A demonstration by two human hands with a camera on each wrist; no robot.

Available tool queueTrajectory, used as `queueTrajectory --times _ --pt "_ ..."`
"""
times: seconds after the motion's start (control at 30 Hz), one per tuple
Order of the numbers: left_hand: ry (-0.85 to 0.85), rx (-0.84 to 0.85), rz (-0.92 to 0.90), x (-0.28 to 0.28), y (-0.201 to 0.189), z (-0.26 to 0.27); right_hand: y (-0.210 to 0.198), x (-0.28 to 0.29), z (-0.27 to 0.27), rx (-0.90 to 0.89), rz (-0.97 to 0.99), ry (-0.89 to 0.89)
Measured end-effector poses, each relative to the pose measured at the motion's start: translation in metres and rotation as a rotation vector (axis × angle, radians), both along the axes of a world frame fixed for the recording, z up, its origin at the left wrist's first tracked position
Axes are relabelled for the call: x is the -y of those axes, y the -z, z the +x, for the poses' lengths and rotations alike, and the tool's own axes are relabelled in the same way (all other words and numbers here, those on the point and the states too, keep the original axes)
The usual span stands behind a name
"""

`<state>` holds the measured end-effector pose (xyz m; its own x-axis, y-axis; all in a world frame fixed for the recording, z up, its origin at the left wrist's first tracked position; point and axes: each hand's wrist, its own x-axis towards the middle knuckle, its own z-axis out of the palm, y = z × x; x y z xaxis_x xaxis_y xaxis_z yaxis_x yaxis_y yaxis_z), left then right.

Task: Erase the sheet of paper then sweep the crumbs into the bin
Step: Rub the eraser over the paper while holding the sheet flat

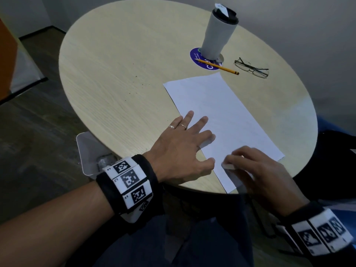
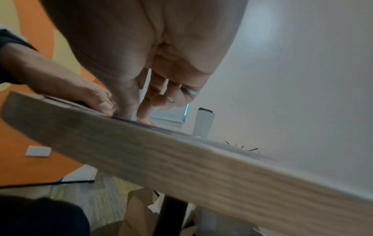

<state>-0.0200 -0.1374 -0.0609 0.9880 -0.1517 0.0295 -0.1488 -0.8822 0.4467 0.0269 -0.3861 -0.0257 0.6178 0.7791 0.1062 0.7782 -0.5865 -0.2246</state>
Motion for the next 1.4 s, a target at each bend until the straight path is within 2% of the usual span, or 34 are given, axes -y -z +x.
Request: queueTrajectory --times 0.07,0.13,0.3,0.4,0.47,0.57,0.8,0.97,1.13,1.27,1.4 --pt "0.000 0.004 0.001 0.000 0.001 0.001 -0.007 0.017 -0.006 -0.003 -0.048 -0.013" --pt "0.001 0.012 0.014 0.000 0.001 0.000 -0.010 0.024 -0.006 -0.040 -0.008 0.015" --pt "-0.009 0.041 0.049 0.002 -0.001 -0.004 0.004 0.024 0.009 -0.162 0.378 0.376" --pt "0.015 0.120 0.107 0.005 0.000 -0.005 0.018 0.021 0.005 -0.243 0.405 0.491" --pt "0.013 0.105 0.111 0.007 0.001 -0.005 0.023 0.018 0.000 -0.263 0.442 0.519" --pt "0.021 0.024 0.120 0.006 0.000 -0.006 0.023 0.015 -0.004 -0.278 0.509 0.524" --pt "0.092 -0.082 0.065 -0.012 -0.014 -0.007 0.018 0.001 -0.027 -0.353 0.479 0.383" --pt "0.159 0.010 0.133 -0.004 -0.017 -0.020 0.022 -0.010 -0.035 -0.298 0.449 0.301" --pt "0.128 -0.066 0.317 0.019 -0.004 -0.042 0.022 -0.019 -0.038 -0.317 0.512 0.364" --pt "0.082 -0.062 0.240 0.020 -0.001 -0.042 0.020 -0.020 -0.036 -0.295 0.514 0.357" --pt "0.080 0.013 0.218 0.013 0.004 -0.036 0.018 -0.025 -0.036 -0.274 0.567 0.325"
